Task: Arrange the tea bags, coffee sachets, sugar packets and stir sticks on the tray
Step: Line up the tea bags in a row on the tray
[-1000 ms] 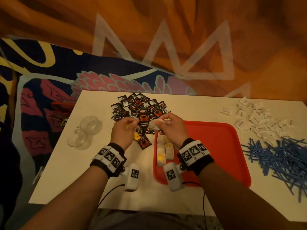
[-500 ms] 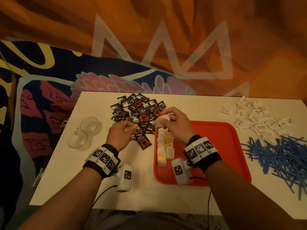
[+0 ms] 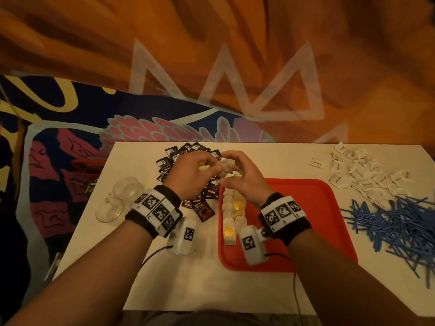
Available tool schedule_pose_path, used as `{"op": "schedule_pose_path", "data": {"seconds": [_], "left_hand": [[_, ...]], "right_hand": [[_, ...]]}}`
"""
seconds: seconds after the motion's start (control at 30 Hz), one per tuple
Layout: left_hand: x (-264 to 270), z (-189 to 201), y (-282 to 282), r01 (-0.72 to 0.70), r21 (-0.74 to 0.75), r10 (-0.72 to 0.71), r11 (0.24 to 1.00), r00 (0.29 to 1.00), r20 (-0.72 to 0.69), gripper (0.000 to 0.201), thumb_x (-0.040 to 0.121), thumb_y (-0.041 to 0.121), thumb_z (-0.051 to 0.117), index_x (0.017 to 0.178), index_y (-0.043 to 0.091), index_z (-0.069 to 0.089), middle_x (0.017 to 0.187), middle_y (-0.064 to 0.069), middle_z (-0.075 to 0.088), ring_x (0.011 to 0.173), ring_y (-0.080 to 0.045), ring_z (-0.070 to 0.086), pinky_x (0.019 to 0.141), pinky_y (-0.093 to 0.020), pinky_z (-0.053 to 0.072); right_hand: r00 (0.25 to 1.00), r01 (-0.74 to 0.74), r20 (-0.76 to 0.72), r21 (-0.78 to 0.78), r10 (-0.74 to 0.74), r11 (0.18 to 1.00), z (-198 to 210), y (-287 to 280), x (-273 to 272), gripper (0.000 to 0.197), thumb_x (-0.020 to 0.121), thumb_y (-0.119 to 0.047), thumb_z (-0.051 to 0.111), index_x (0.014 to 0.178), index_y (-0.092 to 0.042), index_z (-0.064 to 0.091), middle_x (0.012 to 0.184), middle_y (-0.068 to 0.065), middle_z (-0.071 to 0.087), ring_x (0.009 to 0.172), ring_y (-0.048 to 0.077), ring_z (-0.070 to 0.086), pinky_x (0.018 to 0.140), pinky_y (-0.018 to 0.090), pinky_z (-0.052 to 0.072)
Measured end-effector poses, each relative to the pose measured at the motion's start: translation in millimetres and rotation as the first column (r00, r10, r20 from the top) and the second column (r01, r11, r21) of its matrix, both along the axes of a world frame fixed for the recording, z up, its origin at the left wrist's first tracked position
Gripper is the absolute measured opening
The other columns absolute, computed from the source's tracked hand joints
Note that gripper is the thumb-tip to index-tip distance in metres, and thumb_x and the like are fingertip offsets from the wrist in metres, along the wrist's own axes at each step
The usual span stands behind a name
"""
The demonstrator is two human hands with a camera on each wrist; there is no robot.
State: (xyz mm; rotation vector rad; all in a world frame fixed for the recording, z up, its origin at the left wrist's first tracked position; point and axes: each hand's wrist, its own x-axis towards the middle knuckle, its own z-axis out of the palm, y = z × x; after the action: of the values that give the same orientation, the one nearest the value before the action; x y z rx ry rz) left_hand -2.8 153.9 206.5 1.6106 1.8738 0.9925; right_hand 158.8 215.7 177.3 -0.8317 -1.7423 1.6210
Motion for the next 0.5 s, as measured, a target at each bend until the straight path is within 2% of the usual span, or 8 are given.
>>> {"op": "schedule_pose_path", "data": {"seconds": [0.07,0.13,0.2,0.27,0.33,0.43,0.5], "left_hand": [[-1,7,2,0.009,0.004,-0.009,1.000,1.000,-0.014,0.004,0.091,0.023,0.071,0.090,0.026,0.069,0.085,0.020,0.061,0.075,0.006,0.054,0.069,-0.021,0.040],[-6,11,4,0.005,-0.001,-0.005,1.000,1.000,-0.015,0.009,0.092,0.020,0.069,0.090,0.028,0.066,0.084,0.019,0.061,0.073,0.004,0.054,0.067,-0.021,0.039],[-14,11,5,-0.004,-0.012,0.004,1.000,1.000,0.000,0.012,0.093,0.018,0.067,0.090,0.030,0.065,0.089,0.017,0.063,0.074,0.003,0.055,0.068,-0.021,0.040],[-22,9,4,0.000,-0.041,0.001,0.999,1.000,0.023,0.016,0.095,0.018,0.065,0.090,0.033,0.067,0.095,0.012,0.067,0.071,0.000,0.056,0.067,-0.025,0.044],[-25,6,1,0.017,-0.091,-0.015,0.996,1.000,0.023,0.020,0.097,0.016,0.062,0.090,0.035,0.068,0.099,0.009,0.069,0.066,-0.002,0.058,0.061,-0.026,0.048],[-23,2,-5,0.023,-0.150,-0.015,0.988,0.999,0.052,0.014,0.098,0.015,0.061,0.092,0.025,0.069,0.095,0.009,0.068,0.055,0.004,0.058,0.051,-0.013,0.043],[-22,-3,-6,0.018,-0.189,-0.007,0.982,0.998,0.061,0.009,0.097,0.018,0.062,0.092,0.021,0.069,0.093,0.006,0.069,0.053,0.003,0.057,0.052,-0.015,0.042]], "right_hand": [[0.997,-0.053,-0.061,-0.165,0.044,0.985,-6,-5,-6,0.043,0.084,0.003,0.069,0.121,-0.014,0.054,0.112,0.008,0.066,0.108,0.020,0.063,0.084,0.025,0.054],[0.999,-0.035,-0.003,-0.146,0.035,0.989,-8,-5,-7,0.022,0.090,-0.006,0.066,0.111,-0.012,0.061,0.090,0.005,0.071,0.092,0.021,0.070,0.085,0.031,0.055],[0.995,0.029,0.102,-0.064,-0.022,0.998,-4,-1,-1,0.002,0.093,-0.013,0.063,0.095,-0.013,0.064,0.072,-0.001,0.068,0.071,0.013,0.068,0.077,0.033,0.054],[0.987,0.061,0.149,-0.029,-0.056,0.998,0,8,8,0.005,0.094,-0.014,0.062,0.090,-0.013,0.064,0.064,-0.002,0.062,0.056,0.007,0.060,0.064,0.025,0.052],[0.979,0.054,0.196,0.018,-0.056,0.998,3,17,16,0.007,0.094,-0.014,0.063,0.088,-0.014,0.065,0.061,-0.002,0.060,0.049,0.006,0.053,0.054,0.021,0.045],[0.963,0.047,0.261,0.084,-0.068,0.995,5,24,20,0.008,0.093,-0.016,0.064,0.086,-0.016,0.068,0.058,-0.005,0.060,0.049,0.006,0.050,0.051,0.022,0.042],[0.954,0.049,0.285,0.140,-0.088,0.989,11,25,20,0.009,0.092,-0.017,0.065,0.083,-0.020,0.068,0.059,-0.006,0.061,0.050,0.005,0.050,0.052,0.019,0.040]]}}
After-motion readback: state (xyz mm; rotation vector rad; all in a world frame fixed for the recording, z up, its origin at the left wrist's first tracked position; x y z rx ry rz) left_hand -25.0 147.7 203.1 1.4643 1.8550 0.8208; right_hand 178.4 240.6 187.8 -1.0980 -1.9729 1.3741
